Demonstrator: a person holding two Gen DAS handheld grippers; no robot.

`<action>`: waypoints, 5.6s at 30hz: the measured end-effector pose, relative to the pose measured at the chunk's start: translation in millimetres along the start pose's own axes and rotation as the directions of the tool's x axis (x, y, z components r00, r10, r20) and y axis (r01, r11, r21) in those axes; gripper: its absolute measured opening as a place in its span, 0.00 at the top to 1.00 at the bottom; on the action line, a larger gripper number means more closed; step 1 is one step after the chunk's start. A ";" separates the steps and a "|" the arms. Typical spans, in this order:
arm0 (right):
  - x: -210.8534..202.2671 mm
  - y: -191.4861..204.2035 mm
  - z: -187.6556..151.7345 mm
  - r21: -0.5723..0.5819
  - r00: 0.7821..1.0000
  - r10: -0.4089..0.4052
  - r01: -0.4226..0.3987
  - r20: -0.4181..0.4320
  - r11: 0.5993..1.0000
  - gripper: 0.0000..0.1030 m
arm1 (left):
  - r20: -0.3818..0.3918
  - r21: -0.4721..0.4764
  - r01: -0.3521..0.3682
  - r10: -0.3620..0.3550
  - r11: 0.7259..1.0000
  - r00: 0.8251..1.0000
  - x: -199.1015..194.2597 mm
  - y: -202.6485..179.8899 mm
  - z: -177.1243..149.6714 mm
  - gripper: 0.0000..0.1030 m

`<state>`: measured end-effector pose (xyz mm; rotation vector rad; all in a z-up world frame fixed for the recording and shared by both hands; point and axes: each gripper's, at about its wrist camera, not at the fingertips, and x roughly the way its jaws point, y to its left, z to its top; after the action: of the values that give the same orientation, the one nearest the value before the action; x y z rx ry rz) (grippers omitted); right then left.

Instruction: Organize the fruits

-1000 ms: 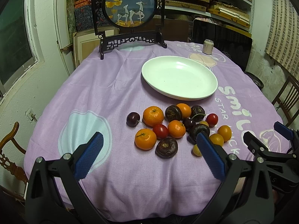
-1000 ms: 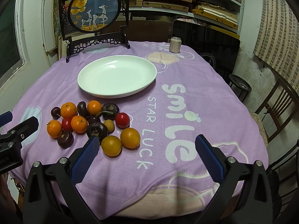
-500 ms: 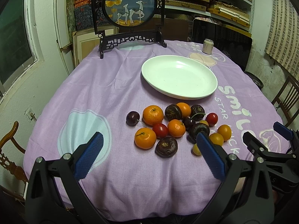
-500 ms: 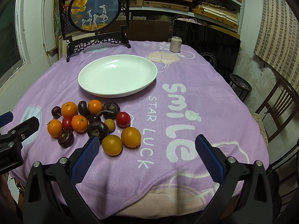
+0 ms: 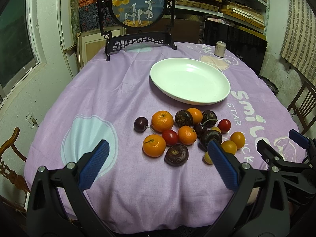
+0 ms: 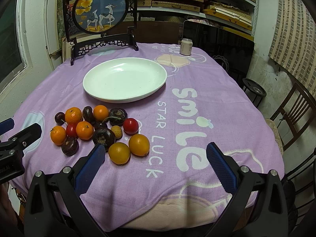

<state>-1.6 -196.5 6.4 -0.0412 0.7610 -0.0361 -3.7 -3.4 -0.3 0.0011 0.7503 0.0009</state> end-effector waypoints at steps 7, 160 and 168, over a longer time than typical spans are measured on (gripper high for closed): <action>-0.1 0.0 -0.2 0.000 1.000 0.000 0.000 0.000 1.000 0.01 | -0.002 -0.001 0.000 0.000 1.000 1.000 0.2 0.0 0.0 0.02; 119.2 4.7 25.2 -0.075 0.900 0.354 -0.384 -0.253 0.920 0.69 | -0.175 0.002 0.150 -0.147 0.989 0.973 56.9 24.5 -10.0 0.11; 131.2 19.1 23.8 -0.136 0.917 0.304 -0.346 -0.259 0.928 0.69 | -0.196 0.036 0.159 -0.149 0.987 0.969 61.2 9.3 -10.8 0.11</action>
<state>110.1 -183.1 -67.6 -0.0819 0.9982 0.3537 33.7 5.9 -49.9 -0.0087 0.9427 -0.1682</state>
